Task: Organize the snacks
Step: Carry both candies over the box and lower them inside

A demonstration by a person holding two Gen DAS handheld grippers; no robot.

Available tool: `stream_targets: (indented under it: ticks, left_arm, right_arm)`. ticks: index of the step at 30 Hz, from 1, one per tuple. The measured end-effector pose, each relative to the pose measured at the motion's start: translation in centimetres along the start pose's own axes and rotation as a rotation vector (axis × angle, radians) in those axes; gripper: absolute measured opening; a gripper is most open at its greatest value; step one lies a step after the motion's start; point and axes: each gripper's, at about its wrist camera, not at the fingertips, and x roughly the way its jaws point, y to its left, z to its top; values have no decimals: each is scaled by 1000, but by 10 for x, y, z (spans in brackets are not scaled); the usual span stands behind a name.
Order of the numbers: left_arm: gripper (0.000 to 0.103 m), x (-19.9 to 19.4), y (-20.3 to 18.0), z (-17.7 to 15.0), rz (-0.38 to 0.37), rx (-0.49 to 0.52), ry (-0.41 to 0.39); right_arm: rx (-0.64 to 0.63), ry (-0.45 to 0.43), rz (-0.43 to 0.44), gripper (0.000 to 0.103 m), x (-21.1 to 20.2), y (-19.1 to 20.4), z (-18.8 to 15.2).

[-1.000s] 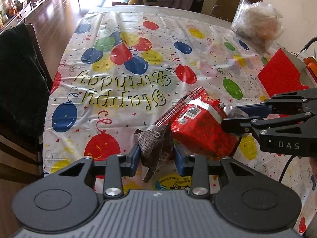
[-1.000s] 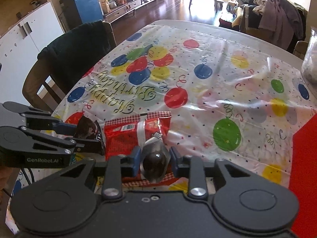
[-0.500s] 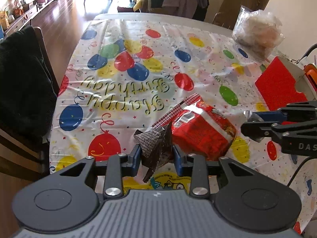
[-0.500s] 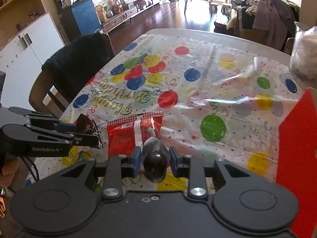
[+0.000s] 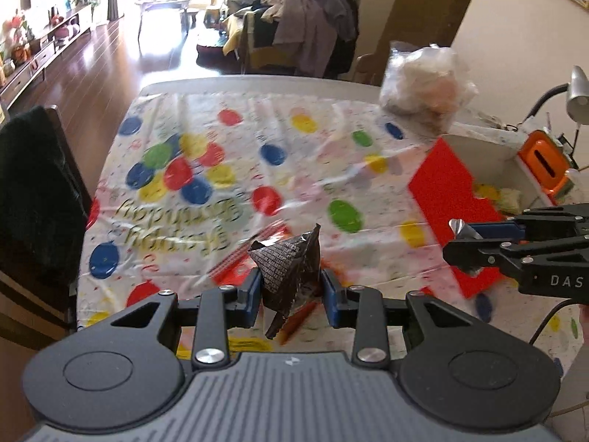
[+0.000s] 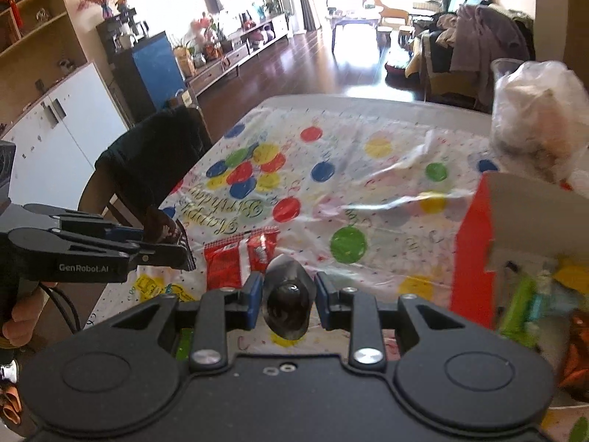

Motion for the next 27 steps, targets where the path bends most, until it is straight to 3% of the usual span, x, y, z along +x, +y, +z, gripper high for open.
stream_targets:
  ticks: [11,27]
  left_arm:
    - [33,-9,-80,20,-43,69,-24]
    - [33,18,-200,47,-107,175,-46]
  right_arm:
    - [18,-51,-50,29,-51,-48,-8]
    - [56,-90,-145,29,-101,-142,-26]
